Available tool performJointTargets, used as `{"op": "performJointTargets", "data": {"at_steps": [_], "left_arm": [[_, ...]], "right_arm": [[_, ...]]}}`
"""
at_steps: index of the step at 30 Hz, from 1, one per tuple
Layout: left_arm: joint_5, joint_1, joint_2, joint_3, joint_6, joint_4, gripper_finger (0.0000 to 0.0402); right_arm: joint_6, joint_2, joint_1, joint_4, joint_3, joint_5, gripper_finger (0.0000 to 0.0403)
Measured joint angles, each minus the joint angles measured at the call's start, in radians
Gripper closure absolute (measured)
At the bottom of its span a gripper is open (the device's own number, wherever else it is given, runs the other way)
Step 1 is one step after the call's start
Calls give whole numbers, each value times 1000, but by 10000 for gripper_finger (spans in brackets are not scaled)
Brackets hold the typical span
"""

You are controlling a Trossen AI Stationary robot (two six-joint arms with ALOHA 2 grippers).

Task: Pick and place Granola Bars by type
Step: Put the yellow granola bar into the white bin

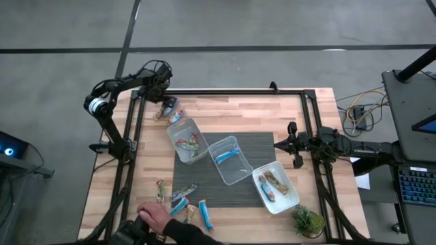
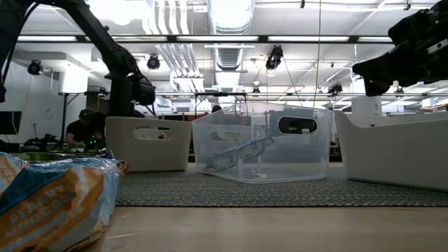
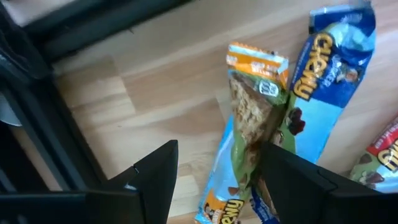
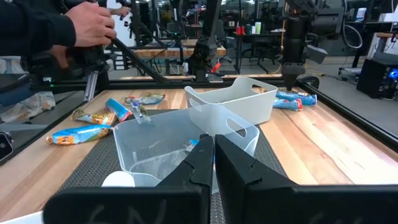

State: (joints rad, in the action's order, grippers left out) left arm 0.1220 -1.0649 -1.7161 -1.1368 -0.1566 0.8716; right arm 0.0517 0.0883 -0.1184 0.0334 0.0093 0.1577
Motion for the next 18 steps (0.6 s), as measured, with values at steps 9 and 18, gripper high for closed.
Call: {"op": "performJointTargets", "data": {"at_steps": [9, 18], "left_arm": [[-55, 0, 0, 58, -3, -48, 193], [-61, 1, 0, 61, -21, -59, 193]], "right_arm": [[0, 0, 0, 0, 0, 0, 394], [0, 0, 0, 0, 0, 0, 394]]}}
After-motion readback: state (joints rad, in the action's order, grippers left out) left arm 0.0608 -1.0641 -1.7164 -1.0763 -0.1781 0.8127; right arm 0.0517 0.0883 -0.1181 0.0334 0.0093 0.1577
